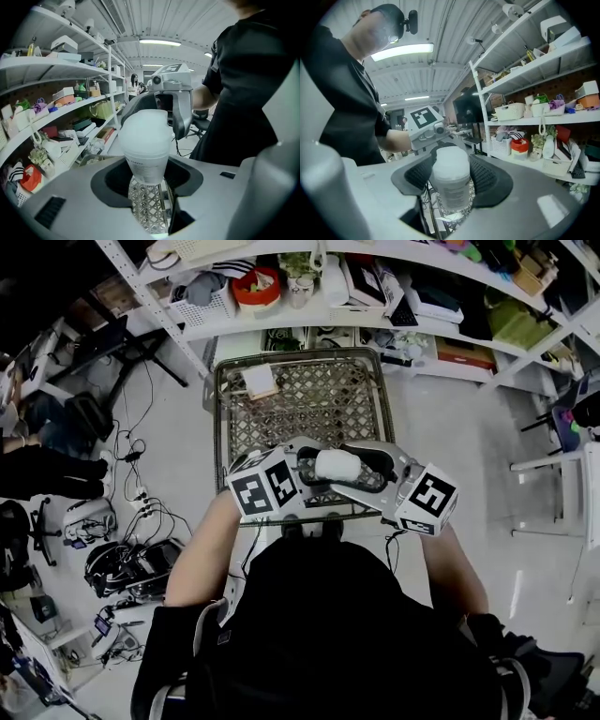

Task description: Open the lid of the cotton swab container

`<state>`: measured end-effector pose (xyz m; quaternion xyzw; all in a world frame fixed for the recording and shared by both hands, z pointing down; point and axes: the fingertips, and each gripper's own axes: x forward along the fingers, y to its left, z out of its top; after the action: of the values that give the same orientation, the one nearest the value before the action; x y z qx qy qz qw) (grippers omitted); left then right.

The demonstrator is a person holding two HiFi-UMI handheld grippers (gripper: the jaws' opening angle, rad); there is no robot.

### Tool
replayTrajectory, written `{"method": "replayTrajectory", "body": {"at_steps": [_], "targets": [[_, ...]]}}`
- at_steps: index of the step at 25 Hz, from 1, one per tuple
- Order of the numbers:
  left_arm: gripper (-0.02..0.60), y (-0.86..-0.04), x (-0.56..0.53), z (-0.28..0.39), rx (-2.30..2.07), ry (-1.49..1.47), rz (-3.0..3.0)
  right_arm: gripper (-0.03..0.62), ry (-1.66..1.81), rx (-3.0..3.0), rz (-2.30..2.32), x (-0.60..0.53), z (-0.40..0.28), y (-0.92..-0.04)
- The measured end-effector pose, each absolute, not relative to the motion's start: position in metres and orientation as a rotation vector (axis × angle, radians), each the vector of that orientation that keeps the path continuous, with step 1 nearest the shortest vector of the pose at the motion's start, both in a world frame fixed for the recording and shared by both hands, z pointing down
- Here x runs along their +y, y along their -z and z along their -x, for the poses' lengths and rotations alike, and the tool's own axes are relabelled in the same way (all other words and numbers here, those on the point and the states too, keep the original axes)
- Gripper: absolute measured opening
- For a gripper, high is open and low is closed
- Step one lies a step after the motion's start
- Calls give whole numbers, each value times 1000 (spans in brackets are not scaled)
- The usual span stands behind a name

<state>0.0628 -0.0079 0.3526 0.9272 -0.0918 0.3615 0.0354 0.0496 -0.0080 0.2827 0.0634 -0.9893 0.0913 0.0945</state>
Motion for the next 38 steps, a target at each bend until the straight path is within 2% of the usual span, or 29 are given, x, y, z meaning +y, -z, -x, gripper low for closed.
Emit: {"method": "replayTrajectory", "body": {"at_steps": [17, 23, 31, 36, 38], "targets": [[196, -355, 2, -54, -303, -1130, -2751, 227, -170, -2892, -126, -2, -37, -286], [196, -354, -1, -55, -302, -1027, -2719, 224, -20, -2844, -231, -5, -36, -279], [196, -354, -15, -44, -392, -1054, -2732, 232, -102, -2970, -228, 2, -39, -245], [196, -346, -27, -33, -494, -1032, -2724, 163, -137, -2997, -212, 11, -42, -240], [196, -345, -29, -28, -530, -1033, -2721, 158, -143, -3005, -201, 12, -41, -241]]}}
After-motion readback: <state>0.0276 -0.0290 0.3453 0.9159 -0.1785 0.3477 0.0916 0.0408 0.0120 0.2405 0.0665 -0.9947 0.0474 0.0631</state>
